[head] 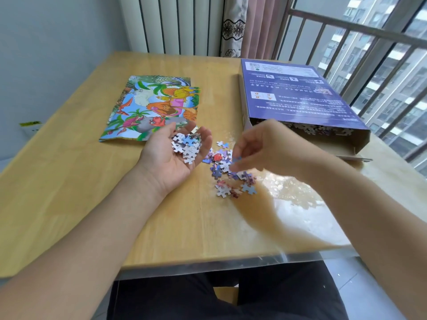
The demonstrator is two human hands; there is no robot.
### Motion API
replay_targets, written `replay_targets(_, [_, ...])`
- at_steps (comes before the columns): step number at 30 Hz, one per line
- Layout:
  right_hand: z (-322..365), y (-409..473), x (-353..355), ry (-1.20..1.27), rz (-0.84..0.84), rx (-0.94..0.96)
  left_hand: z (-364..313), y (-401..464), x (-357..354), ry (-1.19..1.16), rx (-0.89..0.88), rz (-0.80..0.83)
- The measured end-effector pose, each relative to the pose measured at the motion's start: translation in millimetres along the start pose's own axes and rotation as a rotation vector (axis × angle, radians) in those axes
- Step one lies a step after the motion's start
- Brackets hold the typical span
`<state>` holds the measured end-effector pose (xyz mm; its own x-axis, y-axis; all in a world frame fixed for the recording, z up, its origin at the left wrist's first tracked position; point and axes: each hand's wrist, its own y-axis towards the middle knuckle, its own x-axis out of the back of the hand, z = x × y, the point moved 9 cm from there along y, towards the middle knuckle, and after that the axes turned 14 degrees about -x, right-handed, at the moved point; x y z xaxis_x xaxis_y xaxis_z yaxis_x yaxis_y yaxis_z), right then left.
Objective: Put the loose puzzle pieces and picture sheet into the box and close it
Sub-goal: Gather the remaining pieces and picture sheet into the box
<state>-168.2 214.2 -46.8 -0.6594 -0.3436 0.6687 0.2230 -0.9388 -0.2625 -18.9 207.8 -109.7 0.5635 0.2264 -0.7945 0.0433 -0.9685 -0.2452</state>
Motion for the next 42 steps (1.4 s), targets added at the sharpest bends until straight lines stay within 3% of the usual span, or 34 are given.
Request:
replay_targets(3, [18,11,7,0.359,-0.008,0.001,6,-4,-6,0.039,0.054,0.064])
replay_targets(5, [31,18,-1,0.411,-0.003,0.019,11,-6,-8,0.124,0.081,0.111])
replay_targets(9, [41,2,23,-0.124,-0.339,0.127,11,-5,-2,0.094,0.079,0.061])
replay_targets(12, [2,-12,13,-0.438,-0.151,-0.050,8,0,1,0.041,0.055,0.021])
replay_targets(14, [-22,-20,2,-0.508,-0.067,-0.127,7,2,0,0.036,0.040,0.024])
replay_targets(19, [-31,-20,5,-0.400,-0.152,-0.097,4,2,-1,0.022,0.016,0.021])
replay_targets(28, [-30,-2,1,-0.423,0.016,-0.190,6,1,-3,0.043,0.021,0.035])
replay_targets(35, [-26,-12,-5,-0.345,-0.072,-0.110,6,0,-4,0.048,0.026,0.047])
replay_targets(42, [-27,-3,-11,-0.408,-0.002,-0.136,4,0,-3,0.049,0.027,0.039])
